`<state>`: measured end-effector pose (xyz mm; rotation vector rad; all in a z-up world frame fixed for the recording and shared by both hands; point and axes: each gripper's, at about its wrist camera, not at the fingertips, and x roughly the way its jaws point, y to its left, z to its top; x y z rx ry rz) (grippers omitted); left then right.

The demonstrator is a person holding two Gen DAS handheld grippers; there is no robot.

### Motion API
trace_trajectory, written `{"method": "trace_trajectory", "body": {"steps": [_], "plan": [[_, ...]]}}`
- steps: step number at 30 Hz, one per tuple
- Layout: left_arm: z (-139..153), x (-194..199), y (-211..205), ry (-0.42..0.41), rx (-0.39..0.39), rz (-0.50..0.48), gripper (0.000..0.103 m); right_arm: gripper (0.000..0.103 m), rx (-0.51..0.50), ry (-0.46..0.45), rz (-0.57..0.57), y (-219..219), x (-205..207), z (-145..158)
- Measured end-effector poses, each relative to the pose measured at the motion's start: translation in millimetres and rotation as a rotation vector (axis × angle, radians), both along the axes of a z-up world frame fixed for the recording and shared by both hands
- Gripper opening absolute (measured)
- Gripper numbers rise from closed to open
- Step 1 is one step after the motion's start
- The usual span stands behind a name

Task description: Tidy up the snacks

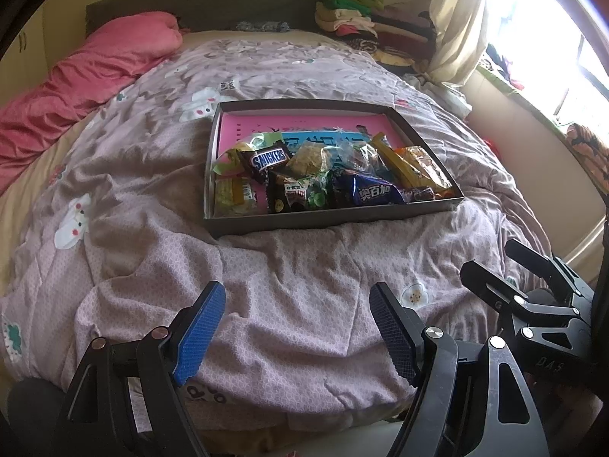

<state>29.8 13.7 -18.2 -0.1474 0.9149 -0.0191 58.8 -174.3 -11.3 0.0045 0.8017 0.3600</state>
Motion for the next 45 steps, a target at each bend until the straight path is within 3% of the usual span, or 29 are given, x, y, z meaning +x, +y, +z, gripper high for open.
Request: {"method": "trace_trajectory", "body": {"steps": [32,42,45], "plan": [[-3,2,-3,0.014,0.016,0.001,0.079,0.101,-0.007,0.000,0.002,2,0,0],[-8,10,15,0.003,-0.008,0.064,0.079,0.101,-0.003,-0.003,0.000,0,2,-1],[-10,15,23,-0.017,0.042,0.100,0.079,0.101,0.001,0.002,-0.009,-4,7,-3]]}}
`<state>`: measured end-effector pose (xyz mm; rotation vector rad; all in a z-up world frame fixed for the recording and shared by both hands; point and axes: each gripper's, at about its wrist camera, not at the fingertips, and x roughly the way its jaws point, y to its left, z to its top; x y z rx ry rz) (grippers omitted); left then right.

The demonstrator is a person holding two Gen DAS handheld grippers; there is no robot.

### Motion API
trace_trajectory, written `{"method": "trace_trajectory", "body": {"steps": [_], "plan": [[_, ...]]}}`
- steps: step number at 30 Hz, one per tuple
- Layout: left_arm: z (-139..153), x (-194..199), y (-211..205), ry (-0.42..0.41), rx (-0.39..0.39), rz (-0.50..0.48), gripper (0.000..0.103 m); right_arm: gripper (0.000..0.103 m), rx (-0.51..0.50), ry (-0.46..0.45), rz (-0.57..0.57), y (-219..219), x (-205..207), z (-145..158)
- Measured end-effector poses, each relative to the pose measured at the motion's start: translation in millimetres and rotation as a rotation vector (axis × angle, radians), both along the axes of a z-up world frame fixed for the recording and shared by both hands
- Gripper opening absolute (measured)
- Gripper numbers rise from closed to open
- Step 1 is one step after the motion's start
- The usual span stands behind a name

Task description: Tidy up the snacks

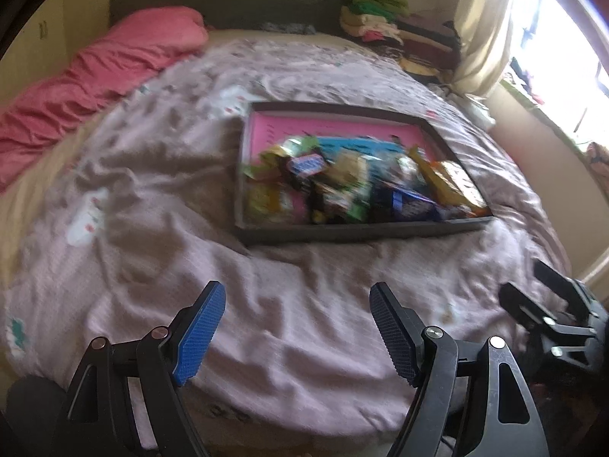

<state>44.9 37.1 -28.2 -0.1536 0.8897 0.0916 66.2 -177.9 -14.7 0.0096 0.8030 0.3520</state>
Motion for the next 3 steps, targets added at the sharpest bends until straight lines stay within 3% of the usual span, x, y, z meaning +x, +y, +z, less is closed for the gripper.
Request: {"method": "trace_trajectory", "body": {"steps": [3], "plan": [[-2,8,19,-0.020,0.039,0.044,0.079,0.101,-0.004,0.019,-0.022,-5,10,-7]]}}
